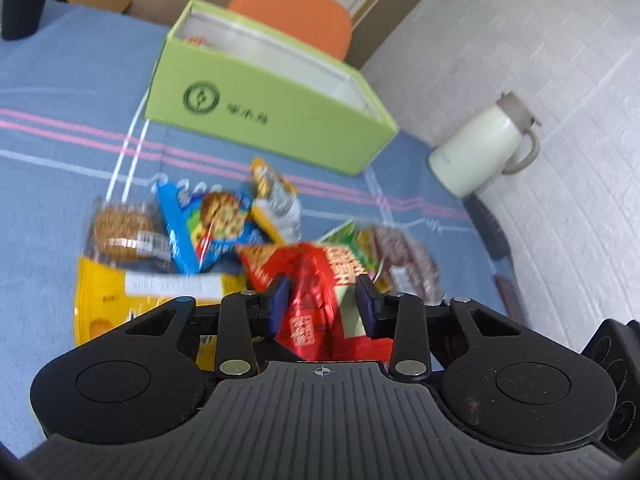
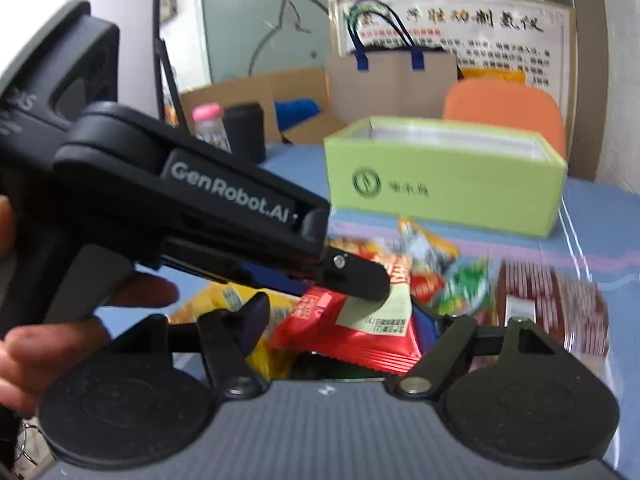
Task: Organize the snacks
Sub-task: 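Carry the red bag into the green box and release it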
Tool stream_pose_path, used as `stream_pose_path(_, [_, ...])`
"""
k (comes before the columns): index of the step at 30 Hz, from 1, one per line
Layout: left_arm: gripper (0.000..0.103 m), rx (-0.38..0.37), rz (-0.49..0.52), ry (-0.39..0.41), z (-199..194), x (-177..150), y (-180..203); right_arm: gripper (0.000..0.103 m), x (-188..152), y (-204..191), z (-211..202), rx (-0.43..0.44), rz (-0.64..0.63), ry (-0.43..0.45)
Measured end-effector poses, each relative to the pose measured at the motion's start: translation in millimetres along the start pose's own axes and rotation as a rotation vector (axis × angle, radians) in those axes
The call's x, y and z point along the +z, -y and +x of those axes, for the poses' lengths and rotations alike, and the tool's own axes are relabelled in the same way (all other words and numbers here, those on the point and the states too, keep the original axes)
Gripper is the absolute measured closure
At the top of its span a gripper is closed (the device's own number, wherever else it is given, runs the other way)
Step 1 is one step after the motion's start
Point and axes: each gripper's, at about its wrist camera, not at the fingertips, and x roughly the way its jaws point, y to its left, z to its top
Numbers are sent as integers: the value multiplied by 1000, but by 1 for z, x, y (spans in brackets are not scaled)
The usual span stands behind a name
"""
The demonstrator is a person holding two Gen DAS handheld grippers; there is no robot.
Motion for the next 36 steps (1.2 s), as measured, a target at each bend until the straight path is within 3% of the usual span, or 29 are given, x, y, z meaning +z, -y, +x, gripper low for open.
stream_pose_path(7, [89, -9, 75, 86, 2, 51, 21, 18, 45, 18, 15, -29, -78, 71])
stream_pose_path(13, [84, -2, 173, 190, 36, 130, 50, 18, 107, 67, 55, -82, -167, 122])
stream_pose_path(18, [84, 51, 194, 165, 101, 185, 52, 18, 137, 124, 109, -64, -125, 69])
stream_pose_path(22, [84, 75, 189, 109, 156, 204, 37, 18, 139, 160, 152, -46, -63, 1])
stream_pose_path(25, [76, 70, 161, 89, 176, 211, 23, 17, 139, 179, 167, -45, -15, -16])
stream_pose_path(28, [61, 41, 158, 142, 158, 210, 17, 9, 137, 179, 151, -59, -17, 28])
stream_pose_path(30, [50, 56, 169, 190, 138, 206, 18, 9, 134, 175, 133, -53, -7, 57])
stream_pose_path(36, [34, 32, 183, 266, 66, 169, 19, 9, 114, 148, 74, -67, -2, 106])
